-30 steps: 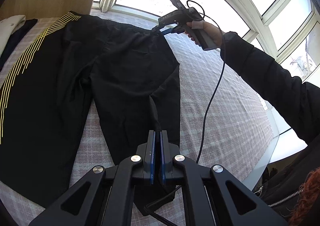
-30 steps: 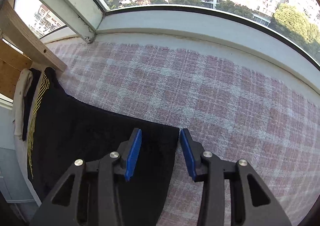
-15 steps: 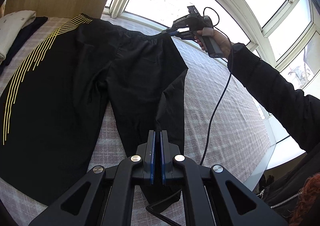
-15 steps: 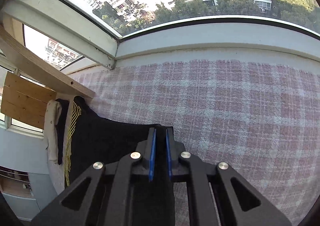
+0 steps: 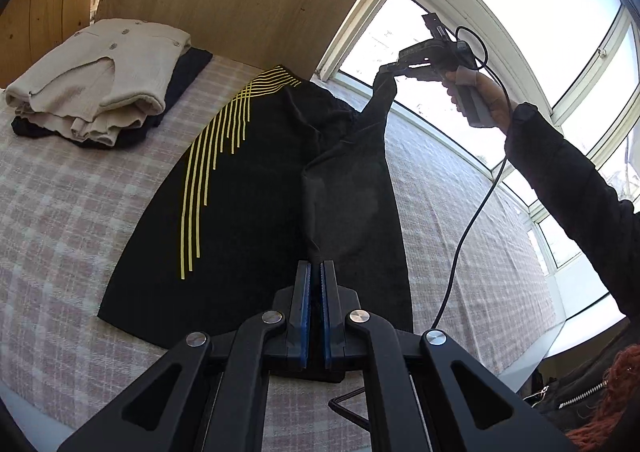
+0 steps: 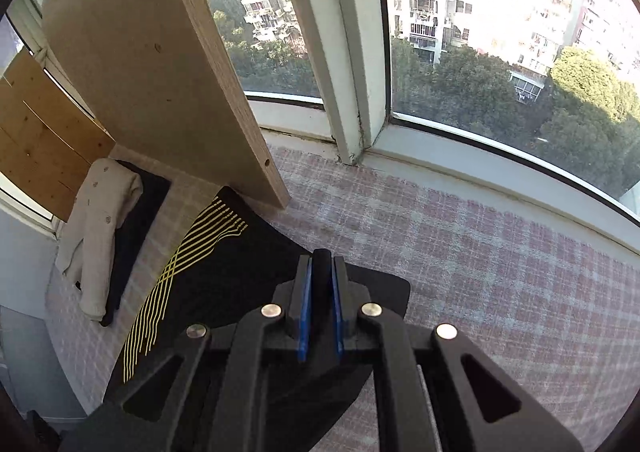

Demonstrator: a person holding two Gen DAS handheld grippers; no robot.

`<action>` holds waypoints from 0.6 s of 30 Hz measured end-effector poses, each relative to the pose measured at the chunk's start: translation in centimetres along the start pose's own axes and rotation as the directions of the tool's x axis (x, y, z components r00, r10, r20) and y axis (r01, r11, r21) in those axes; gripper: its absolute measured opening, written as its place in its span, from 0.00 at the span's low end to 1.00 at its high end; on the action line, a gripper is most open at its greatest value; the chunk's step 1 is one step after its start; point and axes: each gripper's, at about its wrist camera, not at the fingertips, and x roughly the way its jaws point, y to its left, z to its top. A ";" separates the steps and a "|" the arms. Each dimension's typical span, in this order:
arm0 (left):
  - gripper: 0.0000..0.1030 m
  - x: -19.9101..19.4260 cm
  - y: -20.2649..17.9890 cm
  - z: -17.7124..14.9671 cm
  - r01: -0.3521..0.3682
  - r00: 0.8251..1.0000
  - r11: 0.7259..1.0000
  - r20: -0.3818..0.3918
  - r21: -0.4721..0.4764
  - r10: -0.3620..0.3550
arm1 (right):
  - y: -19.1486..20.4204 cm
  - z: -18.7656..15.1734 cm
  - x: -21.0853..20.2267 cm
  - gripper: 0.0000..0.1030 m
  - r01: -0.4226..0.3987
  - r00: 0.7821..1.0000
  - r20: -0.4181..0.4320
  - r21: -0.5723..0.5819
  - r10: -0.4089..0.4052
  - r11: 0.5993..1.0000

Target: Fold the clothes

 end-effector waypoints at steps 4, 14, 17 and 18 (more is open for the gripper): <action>0.04 -2.4 3.3 -0.1 -0.019 1.000 1.000 0.009 -0.001 0.019 | 5.5 1.3 1.6 0.09 0.008 1.000 0.009 -0.043 -0.008 0.999; 0.04 -2.1 9.6 -2.1 -0.038 0.998 0.998 -0.059 -0.040 0.036 | 14.0 2.7 9.8 0.09 0.139 0.990 -0.017 -0.140 -0.142 0.980; 0.04 -1.6 10.8 -2.4 -0.033 0.997 0.998 -0.074 -0.056 0.029 | 15.7 2.8 12.0 0.09 0.193 0.980 -0.016 -0.178 -0.198 0.965; 0.04 -1.5 11.1 -2.4 -0.032 0.997 0.998 -0.076 -0.059 0.027 | 16.1 2.8 12.6 0.09 0.213 0.976 -0.014 -0.190 -0.219 0.958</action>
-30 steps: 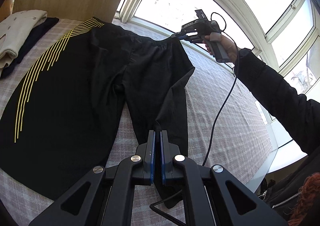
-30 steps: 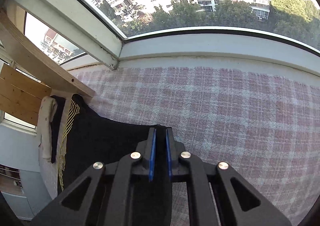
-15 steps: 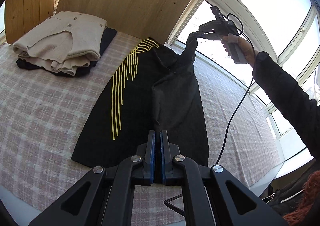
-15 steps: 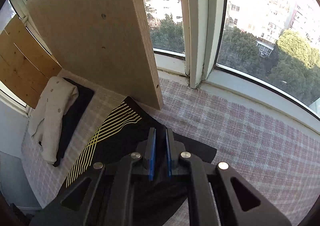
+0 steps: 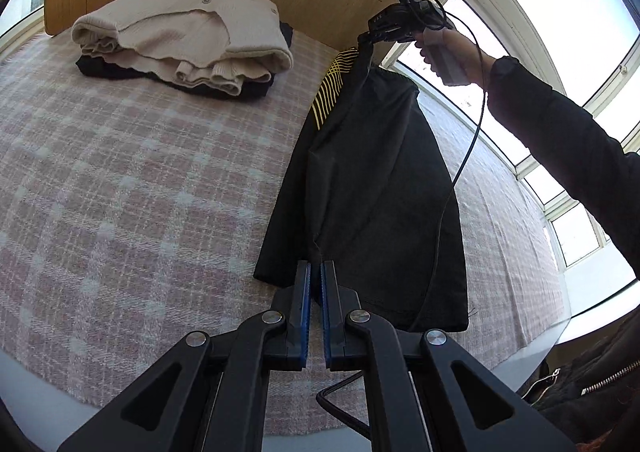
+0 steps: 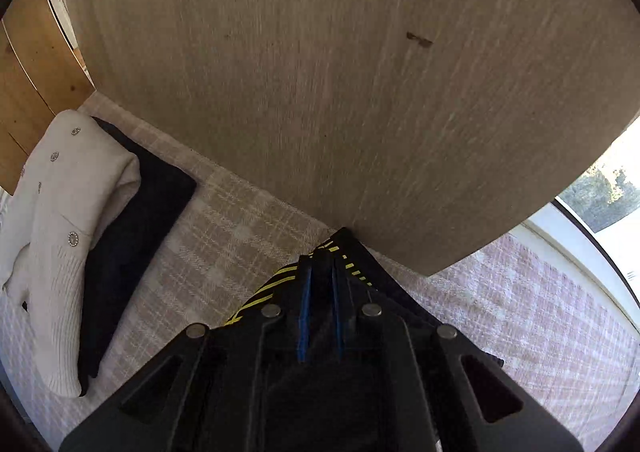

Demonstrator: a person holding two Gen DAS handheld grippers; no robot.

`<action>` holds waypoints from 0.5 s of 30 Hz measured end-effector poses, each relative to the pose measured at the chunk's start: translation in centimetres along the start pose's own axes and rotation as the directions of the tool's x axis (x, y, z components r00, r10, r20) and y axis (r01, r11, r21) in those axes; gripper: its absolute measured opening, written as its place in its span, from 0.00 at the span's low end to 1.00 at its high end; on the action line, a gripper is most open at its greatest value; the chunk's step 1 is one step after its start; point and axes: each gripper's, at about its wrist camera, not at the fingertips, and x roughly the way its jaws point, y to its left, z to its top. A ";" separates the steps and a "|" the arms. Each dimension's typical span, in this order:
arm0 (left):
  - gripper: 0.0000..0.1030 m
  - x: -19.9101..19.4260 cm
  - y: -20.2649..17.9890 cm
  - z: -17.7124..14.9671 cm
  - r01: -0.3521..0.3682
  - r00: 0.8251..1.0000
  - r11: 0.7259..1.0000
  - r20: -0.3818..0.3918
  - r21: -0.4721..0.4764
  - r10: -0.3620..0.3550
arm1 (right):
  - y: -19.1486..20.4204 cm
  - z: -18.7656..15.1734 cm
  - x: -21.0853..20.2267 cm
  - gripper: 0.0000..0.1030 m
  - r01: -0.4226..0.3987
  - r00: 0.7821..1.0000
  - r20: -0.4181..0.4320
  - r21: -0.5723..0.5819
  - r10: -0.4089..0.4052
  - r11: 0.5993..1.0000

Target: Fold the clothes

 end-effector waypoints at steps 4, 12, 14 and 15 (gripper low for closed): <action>0.05 0.5 0.7 0.3 -0.002 1.000 1.000 -0.014 0.000 0.002 | 1.5 0.3 0.5 0.16 0.067 0.998 0.002 -0.055 -0.067 0.996; 0.04 -0.1 1.1 1.0 -0.061 0.997 0.998 -0.034 0.036 0.062 | 0.6 0.8 -3.3 0.22 0.033 0.997 0.073 -0.052 -0.030 0.998; 0.04 -0.6 1.1 1.3 -0.078 0.996 0.996 -0.027 0.051 0.079 | 0.2 0.6 -4.9 0.22 0.024 0.995 0.100 -0.053 -0.019 0.998; 0.04 -0.9 0.9 1.6 -0.076 0.997 0.995 -0.024 0.061 0.078 | 0.2 0.2 -5.4 0.22 0.000 0.995 0.097 -0.062 0.007 0.998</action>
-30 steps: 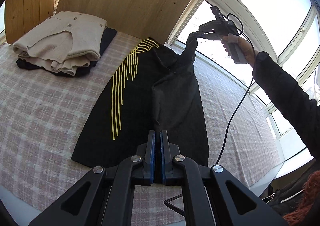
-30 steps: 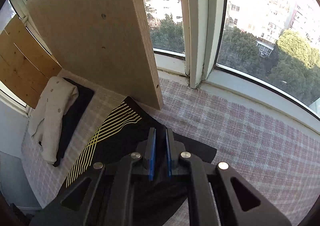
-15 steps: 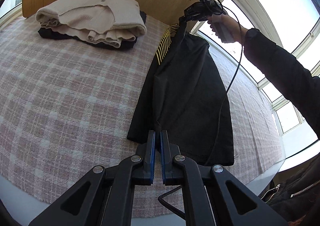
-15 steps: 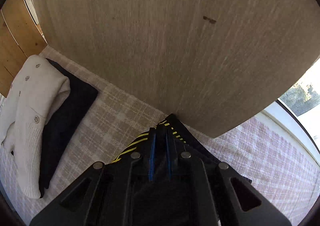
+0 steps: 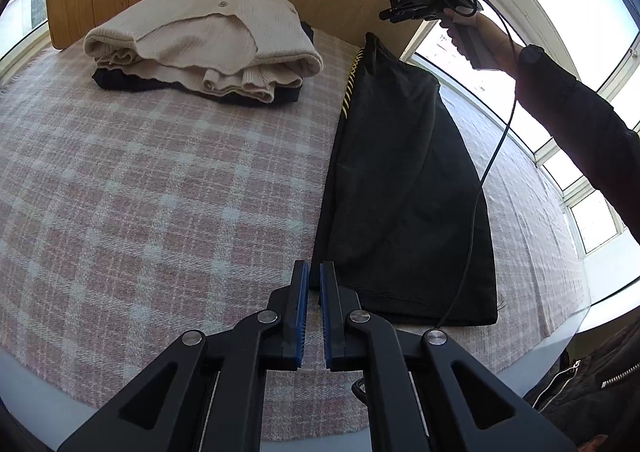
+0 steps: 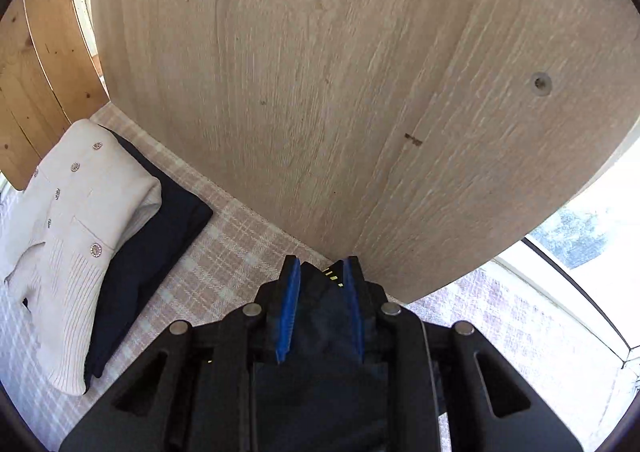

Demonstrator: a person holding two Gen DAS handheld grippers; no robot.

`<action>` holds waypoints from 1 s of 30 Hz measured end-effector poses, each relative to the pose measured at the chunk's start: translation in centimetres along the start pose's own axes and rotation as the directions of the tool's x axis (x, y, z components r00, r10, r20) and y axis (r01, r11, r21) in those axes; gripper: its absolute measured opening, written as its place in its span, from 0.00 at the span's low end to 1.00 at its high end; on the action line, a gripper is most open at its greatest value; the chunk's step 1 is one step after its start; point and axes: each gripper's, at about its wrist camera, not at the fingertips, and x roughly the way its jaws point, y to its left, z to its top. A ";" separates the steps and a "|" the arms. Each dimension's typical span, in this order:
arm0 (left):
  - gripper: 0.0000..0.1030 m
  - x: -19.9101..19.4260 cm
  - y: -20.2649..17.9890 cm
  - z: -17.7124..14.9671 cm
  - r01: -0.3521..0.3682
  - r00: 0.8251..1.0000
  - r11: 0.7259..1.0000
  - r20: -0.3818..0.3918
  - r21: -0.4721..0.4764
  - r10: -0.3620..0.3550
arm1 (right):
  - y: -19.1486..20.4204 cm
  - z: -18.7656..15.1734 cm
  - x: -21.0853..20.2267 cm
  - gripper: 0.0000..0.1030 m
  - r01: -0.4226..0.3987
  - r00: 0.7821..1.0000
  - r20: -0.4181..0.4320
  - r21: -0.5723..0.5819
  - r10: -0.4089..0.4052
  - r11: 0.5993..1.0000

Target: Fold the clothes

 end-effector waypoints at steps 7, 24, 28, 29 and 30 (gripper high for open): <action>0.04 1.5 -2.7 1.6 0.060 0.998 0.995 -0.038 0.081 -0.057 | 1.7 -4.1 2.5 0.22 -0.077 0.989 -0.128 -0.051 0.070 0.996; 0.05 3.3 -3.5 4.4 0.079 0.991 0.974 -0.125 0.212 -0.053 | 2.5 -10.8 -4.6 0.22 -0.218 0.976 -0.009 0.030 0.218 0.976; 0.05 5.7 -4.9 7.3 0.161 0.978 0.937 -0.178 0.311 -0.109 | 5.6 -20.3 -9.9 0.22 -0.320 0.943 -0.081 0.041 0.322 0.947; 0.05 6.5 -5.4 7.9 0.175 0.975 0.924 -0.191 0.339 -0.114 | 7.0 -22.8 -10.3 0.22 -0.319 0.941 -0.108 0.044 0.322 0.947; 0.05 7.2 -5.8 8.3 0.178 0.973 0.912 -0.203 0.370 -0.108 | 8.1 -25.3 -10.6 0.22 -0.320 0.935 -0.141 0.056 0.325 0.946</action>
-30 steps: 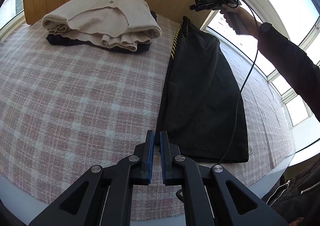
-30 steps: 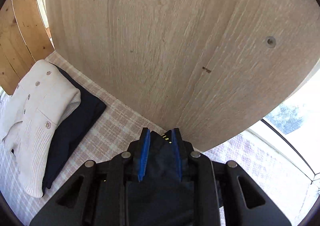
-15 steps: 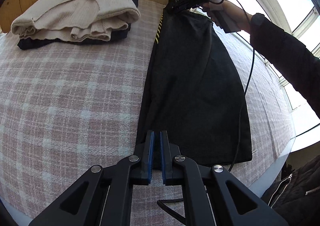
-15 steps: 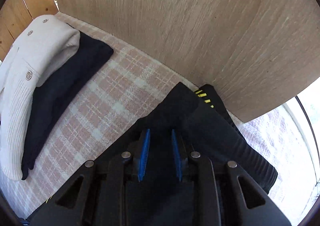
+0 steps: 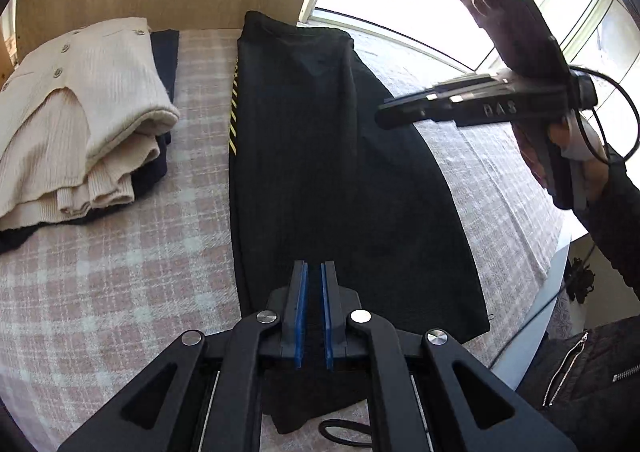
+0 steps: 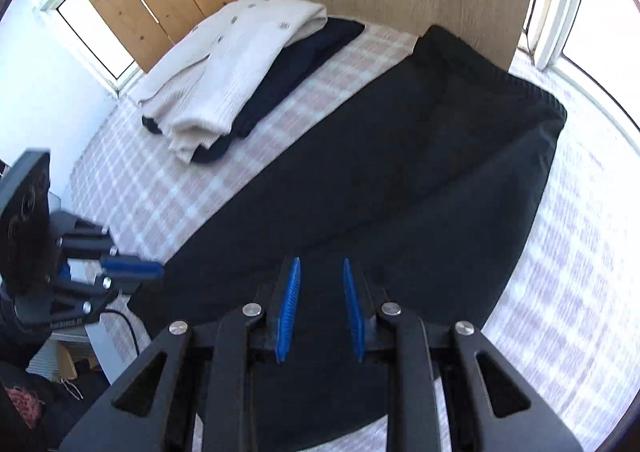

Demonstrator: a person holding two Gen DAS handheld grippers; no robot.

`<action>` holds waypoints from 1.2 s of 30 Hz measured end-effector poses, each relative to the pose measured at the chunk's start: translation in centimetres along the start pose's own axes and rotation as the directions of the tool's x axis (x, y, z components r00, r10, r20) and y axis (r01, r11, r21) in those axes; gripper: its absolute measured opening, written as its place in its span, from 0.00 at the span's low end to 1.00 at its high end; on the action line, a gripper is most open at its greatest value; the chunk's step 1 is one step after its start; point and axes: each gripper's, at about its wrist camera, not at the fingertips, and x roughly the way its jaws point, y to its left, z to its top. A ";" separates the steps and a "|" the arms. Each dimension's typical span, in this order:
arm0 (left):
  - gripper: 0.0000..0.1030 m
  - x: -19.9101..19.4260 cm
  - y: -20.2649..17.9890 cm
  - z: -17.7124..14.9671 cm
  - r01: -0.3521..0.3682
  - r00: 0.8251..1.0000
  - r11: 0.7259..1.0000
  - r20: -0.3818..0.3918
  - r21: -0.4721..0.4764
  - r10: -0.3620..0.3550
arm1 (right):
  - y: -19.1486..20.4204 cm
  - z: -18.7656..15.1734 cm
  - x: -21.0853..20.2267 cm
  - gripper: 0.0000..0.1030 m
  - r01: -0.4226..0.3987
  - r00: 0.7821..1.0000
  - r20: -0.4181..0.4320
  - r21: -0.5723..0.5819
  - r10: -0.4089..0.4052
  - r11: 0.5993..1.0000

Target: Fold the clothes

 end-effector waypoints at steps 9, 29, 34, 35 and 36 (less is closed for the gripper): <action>0.10 3.5 0.9 0.5 -0.011 0.994 0.991 -0.109 0.132 0.026 | 3.7 -9.7 3.0 0.22 0.086 0.995 -0.053 -0.016 -0.087 0.996; 0.13 0.8 -1.7 5.2 -0.146 0.989 0.983 0.000 0.113 0.147 | 2.2 -11.1 2.6 0.24 0.089 0.993 -0.071 -0.021 -0.090 0.996; 0.13 4.8 -1.5 10.7 -0.074 0.995 0.972 -0.048 0.225 0.087 | 1.7 -11.2 3.7 0.24 0.115 0.991 -0.064 0.015 -0.114 0.993; 0.13 5.8 -1.4 11.5 -0.070 0.994 0.965 -0.065 0.252 0.089 | 1.4 -11.2 3.8 0.24 0.113 0.992 -0.061 0.036 -0.111 0.993; 0.12 6.7 -1.3 12.2 -0.065 0.992 0.958 -0.082 0.279 0.091 | 1.1 -11.1 3.9 0.24 0.106 0.993 -0.057 0.063 -0.102 0.992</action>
